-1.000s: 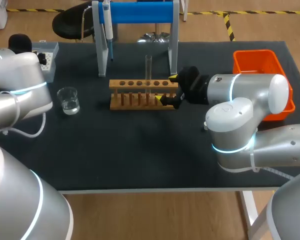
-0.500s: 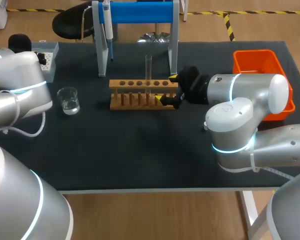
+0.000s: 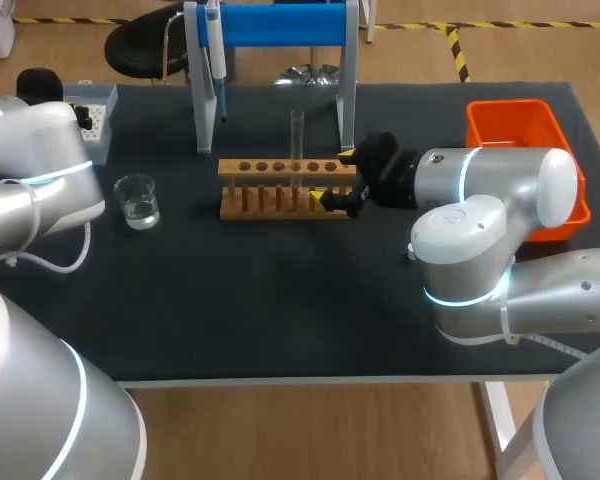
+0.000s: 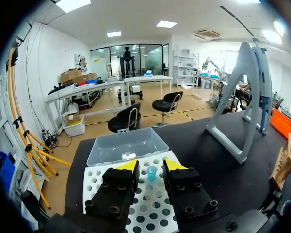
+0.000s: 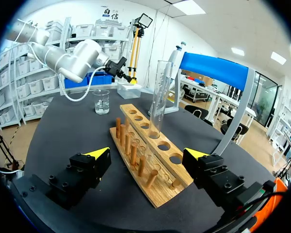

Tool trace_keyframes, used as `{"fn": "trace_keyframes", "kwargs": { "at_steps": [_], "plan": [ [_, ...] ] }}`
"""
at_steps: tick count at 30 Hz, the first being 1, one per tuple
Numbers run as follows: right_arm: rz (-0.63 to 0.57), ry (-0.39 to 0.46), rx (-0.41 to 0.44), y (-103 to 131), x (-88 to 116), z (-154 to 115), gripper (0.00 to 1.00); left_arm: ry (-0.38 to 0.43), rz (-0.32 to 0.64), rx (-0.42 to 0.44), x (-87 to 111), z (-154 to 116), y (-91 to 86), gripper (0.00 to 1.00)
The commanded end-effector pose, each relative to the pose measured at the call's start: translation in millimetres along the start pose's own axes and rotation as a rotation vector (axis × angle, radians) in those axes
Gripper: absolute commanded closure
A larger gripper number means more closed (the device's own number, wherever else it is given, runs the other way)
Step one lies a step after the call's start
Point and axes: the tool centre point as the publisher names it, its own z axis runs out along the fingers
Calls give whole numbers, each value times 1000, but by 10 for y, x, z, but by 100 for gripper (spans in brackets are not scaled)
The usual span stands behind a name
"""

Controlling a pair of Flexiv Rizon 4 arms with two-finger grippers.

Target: Invert the test tube, pick up the pipette, mount the tip to pipette, aspirate from beaker and dispense into the tube, eject the tip, return the pipette, and cap with the stopper.

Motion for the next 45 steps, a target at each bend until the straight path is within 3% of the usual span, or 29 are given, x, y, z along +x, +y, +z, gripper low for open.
{"fn": "trace_keyframes", "kwargs": {
  "at_steps": [1, 39, 42, 45],
  "plan": [
    [1, 1, 0, -4, 0, 0, 0, 5, 1, -5, -26, 49, -4, 71],
    [1, 1, 0, -4, 0, 0, 0, -1, -2, -13, -49, 70, 28, 84],
    [1, 1, 0, -4, 0, 0, 0, -1, -1, -13, -51, 70, 30, 86],
    [1, 1, 0, -4, 0, 0, 0, 0, 0, -13, -51, 70, 30, 95]
  ]
}}
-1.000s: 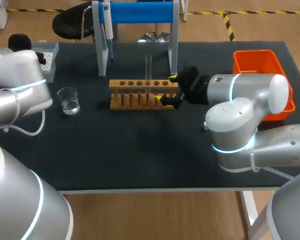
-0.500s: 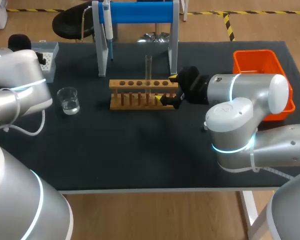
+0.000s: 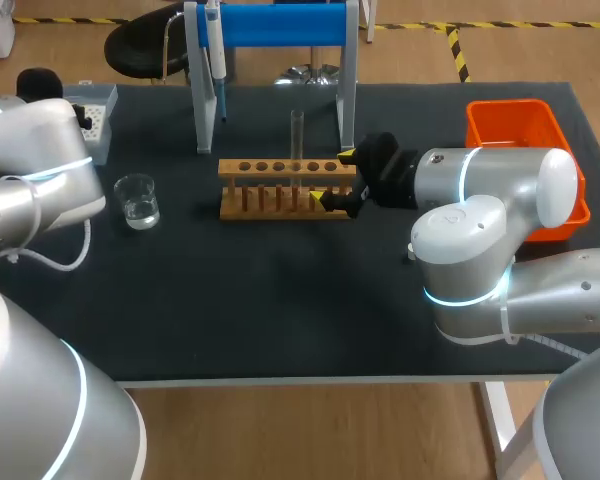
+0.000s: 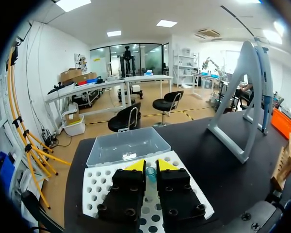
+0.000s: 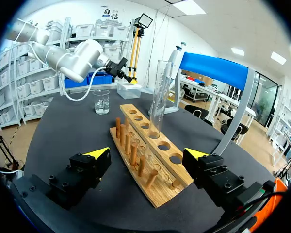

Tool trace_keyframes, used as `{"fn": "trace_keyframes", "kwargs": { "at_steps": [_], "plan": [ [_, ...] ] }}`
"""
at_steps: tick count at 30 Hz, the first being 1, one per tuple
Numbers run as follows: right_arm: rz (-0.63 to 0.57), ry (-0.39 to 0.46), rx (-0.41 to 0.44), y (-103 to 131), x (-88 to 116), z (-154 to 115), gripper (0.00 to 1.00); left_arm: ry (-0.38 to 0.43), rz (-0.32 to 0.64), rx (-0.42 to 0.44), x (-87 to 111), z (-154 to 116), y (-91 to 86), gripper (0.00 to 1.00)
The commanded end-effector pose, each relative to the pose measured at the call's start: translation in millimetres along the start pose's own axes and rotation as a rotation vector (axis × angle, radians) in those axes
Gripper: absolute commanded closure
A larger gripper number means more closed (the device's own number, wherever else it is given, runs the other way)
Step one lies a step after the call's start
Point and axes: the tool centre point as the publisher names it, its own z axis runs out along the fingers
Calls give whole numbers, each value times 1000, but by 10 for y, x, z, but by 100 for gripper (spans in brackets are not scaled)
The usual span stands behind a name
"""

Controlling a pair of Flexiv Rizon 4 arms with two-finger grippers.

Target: Invert the test tube, pick up the pipette, mount the tip to pipette, aspirate from beaker and dispense into the tube, eject the tip, return the pipette, and cap with the stopper.

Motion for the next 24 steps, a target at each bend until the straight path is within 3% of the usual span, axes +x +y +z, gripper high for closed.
{"fn": "trace_keyframes", "kwargs": {
  "at_steps": [1, 24],
  "plan": [
    [1, 1, 0, -4, 0, 0, 0, 1, 1, -5, -18, 27, 8, 98],
    [1, 1, 0, -4, 0, 0, 0, 0, 18, 11, 12, -48, -95, 100]
  ]
}}
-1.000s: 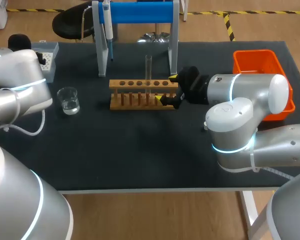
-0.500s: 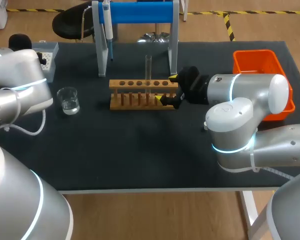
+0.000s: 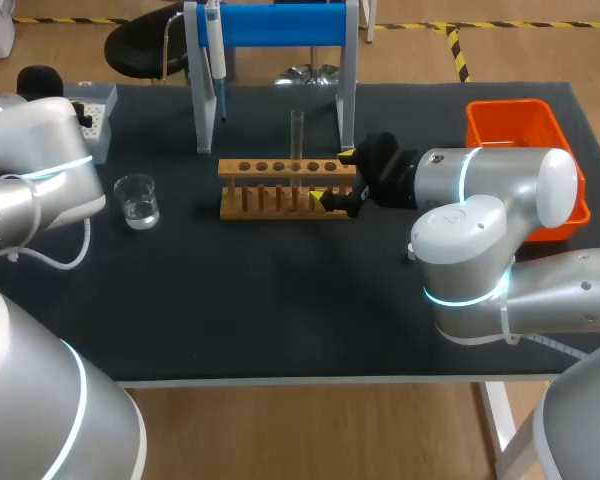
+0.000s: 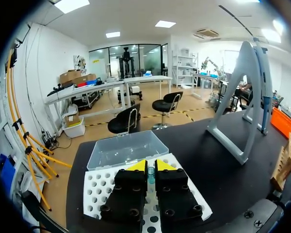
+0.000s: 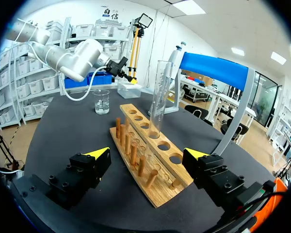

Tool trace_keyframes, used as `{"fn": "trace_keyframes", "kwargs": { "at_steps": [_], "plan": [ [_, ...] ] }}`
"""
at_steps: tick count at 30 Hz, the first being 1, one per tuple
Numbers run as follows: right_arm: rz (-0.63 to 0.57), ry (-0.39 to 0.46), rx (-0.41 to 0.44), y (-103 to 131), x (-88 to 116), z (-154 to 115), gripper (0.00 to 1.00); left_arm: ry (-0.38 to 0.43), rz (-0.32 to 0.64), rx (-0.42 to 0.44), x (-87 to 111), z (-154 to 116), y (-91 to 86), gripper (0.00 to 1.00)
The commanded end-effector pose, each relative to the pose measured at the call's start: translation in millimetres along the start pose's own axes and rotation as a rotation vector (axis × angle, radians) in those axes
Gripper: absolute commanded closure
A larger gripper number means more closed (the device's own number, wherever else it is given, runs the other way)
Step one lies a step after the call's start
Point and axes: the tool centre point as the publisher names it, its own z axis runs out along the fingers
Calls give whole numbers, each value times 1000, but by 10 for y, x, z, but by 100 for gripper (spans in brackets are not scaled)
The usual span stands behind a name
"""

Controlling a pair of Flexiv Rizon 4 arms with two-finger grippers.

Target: Invert the test tube, pick up the pipette, mount the tip to pipette, aspirate from beaker and dispense into the tube, eject the tip, return the pipette, and cap with the stopper.

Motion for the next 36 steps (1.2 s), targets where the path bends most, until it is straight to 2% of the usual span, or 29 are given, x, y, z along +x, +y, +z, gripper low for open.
{"fn": "trace_keyframes", "kwargs": {
  "at_steps": [1, 36],
  "plan": [
    [1, 1, 0, -4, 0, 0, 0, -3, 5, 1, 4, -42, -32, 100],
    [1, 1, 0, -4, 0, 0, 0, -49, 86, 34, 58, -269, -431, 100]
  ]
}}
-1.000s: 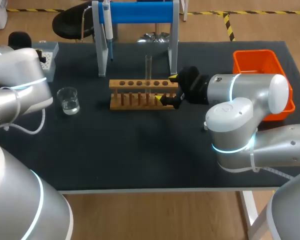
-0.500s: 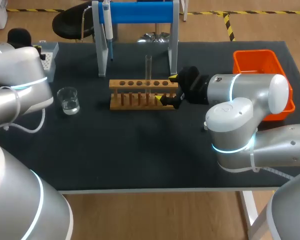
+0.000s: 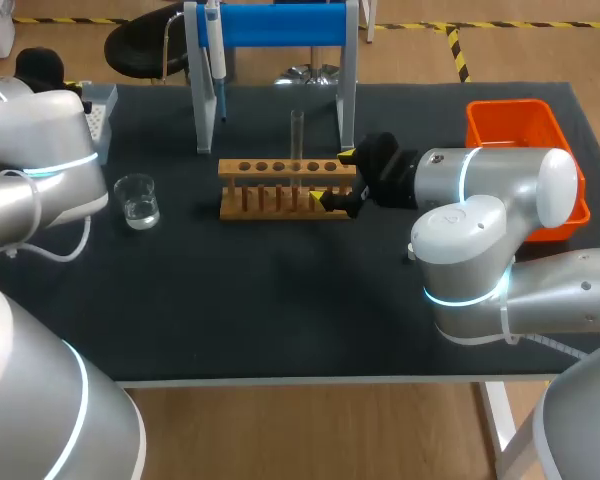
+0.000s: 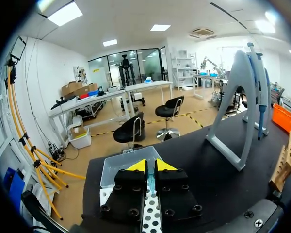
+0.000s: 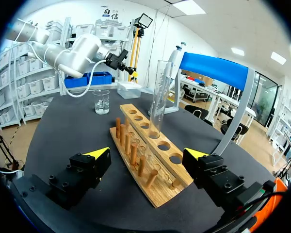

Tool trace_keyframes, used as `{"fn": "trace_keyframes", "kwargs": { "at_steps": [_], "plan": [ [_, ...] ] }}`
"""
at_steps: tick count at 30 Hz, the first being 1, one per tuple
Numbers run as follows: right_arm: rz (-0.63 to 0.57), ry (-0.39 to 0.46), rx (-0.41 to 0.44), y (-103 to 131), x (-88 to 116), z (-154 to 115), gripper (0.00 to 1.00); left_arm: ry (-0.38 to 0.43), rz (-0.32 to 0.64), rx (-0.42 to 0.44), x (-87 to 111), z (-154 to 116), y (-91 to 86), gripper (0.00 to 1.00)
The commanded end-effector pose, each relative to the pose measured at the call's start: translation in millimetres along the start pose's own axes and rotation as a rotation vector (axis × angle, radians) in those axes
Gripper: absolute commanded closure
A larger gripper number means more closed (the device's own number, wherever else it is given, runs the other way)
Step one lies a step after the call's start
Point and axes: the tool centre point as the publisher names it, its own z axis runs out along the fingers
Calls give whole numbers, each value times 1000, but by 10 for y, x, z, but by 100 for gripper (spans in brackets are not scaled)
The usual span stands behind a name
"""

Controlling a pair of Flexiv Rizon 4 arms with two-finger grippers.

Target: Invert the test tube, pick up the pipette, mount the tip to pipette, aspirate from beaker and dispense into the tube, eject the tip, return the pipette, and cap with the stopper.

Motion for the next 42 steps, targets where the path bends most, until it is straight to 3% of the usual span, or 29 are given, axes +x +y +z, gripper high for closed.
{"fn": "trace_keyframes", "kwargs": {
  "at_steps": [1, 10, 18, 39, 42],
  "plan": [
    [1, 1, 0, -4, 0, 0, 0, -2, 5, -3, 8, -56, -56, 100],
    [1, 1, 0, -4, 0, 0, 0, 5, 31, 11, 76, -167, -167, 100],
    [1, 1, 0, -4, 0, 0, 0, 120, 93, 31, 270, -353, -259, 100],
    [1, 1, 0, -4, 0, 0, 0, 120, 93, 31, 270, -353, -259, 100],
    [1, 1, 0, -4, 0, 0, 0, 202, 132, 37, 413, -459, -268, 100]
  ]
}}
